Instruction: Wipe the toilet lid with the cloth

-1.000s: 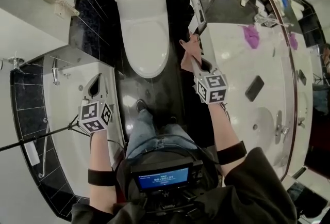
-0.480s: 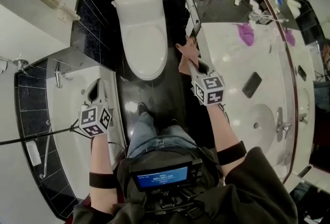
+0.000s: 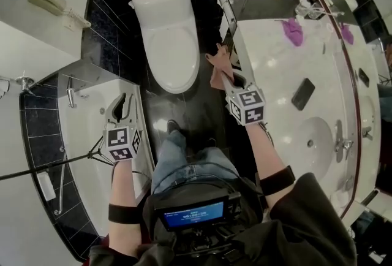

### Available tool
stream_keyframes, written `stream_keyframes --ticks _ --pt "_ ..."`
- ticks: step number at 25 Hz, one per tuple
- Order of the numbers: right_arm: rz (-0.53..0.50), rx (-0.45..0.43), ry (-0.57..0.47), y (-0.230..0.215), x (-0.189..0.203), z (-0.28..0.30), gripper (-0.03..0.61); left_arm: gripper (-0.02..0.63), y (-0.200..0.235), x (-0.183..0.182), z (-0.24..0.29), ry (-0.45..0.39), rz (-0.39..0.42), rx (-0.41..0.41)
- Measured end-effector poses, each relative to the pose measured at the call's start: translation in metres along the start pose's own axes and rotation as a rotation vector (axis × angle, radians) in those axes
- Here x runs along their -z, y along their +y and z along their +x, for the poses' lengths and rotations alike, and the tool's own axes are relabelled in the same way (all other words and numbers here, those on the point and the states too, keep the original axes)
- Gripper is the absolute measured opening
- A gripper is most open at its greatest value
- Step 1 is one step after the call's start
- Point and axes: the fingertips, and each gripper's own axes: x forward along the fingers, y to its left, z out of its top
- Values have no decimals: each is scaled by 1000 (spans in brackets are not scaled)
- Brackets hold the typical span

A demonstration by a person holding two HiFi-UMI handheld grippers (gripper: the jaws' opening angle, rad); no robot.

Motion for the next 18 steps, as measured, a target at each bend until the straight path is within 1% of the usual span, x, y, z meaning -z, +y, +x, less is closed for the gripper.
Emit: stream_keyframes --ticks 2,4,6,8,9,12,13,14,15,18 --pt "-1 -5 5 2 9 11 77 124 -14 9 19 32 78 40" --pt "6 -5 12 3 22 25 77 170 -32 26 43 72 148 100" --pt "13 1 19 -1 36 43 77 202 -51 51 74 109 210 155" --pt "17 11 20 -8 51 65 77 213 -65 88 110 143 291 191" --pt "19 18 19 -13 58 77 77 213 -71 107 130 157 353 206" --pt "27 37 24 -27 85 121 77 213 -87 157 188 181 596 251" --pt "29 44 31 -31 95 136 77 213 -91 174 205 187 659 267" --pt "28 49 39 -34 106 151 77 213 -96 189 220 195 700 282" --pt "28 54 47 -37 117 164 77 213 -100 204 234 204 721 293" --pt "29 58 70 -41 154 199 77 213 -113 251 271 238 748 320"
